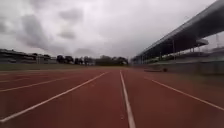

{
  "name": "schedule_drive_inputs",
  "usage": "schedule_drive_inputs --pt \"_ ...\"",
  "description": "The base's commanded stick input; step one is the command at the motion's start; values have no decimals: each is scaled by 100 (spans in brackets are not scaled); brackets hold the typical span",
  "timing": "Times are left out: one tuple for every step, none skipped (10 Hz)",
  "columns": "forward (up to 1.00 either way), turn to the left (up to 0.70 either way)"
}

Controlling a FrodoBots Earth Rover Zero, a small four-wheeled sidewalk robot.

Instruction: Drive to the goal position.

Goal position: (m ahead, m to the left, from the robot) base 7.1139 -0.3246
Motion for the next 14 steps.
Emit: schedule_drive_inputs --pt "50 0" --pt "50 0" --pt "50 0" --pt "50 0" --pt "50 0" --pt "50 0" --pt "50 0" --pt "50 0" --pt "50 0" --pt "50 0" --pt "50 0" --pt "50 0" --pt "50 0" --pt "50 0"
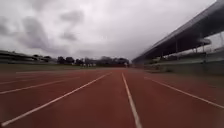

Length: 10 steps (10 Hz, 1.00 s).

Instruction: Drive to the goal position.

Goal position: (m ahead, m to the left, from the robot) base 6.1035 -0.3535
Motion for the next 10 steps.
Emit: schedule_drive_inputs --pt "50 0" --pt "50 0" --pt "50 0" --pt "50 0" --pt "50 0" --pt "50 0" --pt "50 0" --pt "50 0" --pt "50 0" --pt "50 0"
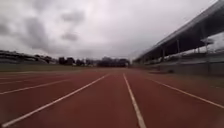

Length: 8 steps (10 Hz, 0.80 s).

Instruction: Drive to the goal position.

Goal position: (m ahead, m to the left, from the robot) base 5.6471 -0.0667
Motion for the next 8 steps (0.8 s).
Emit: schedule_drive_inputs --pt "50 0" --pt "50 0" --pt "50 0" --pt "50 0" --pt "50 0" --pt "50 0" --pt "50 0" --pt "50 0"
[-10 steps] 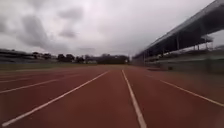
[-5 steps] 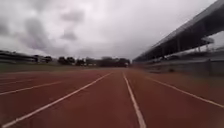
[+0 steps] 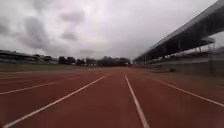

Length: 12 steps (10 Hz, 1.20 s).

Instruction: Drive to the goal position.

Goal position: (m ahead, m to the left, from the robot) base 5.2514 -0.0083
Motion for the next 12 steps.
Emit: schedule_drive_inputs --pt "50 0" --pt "50 0" --pt "50 0" --pt "50 0" --pt "50 0" --pt "50 0" --pt "50 0" --pt "50 0" --pt "50 0" --pt "50 0" --pt "50 0" --pt "50 0"
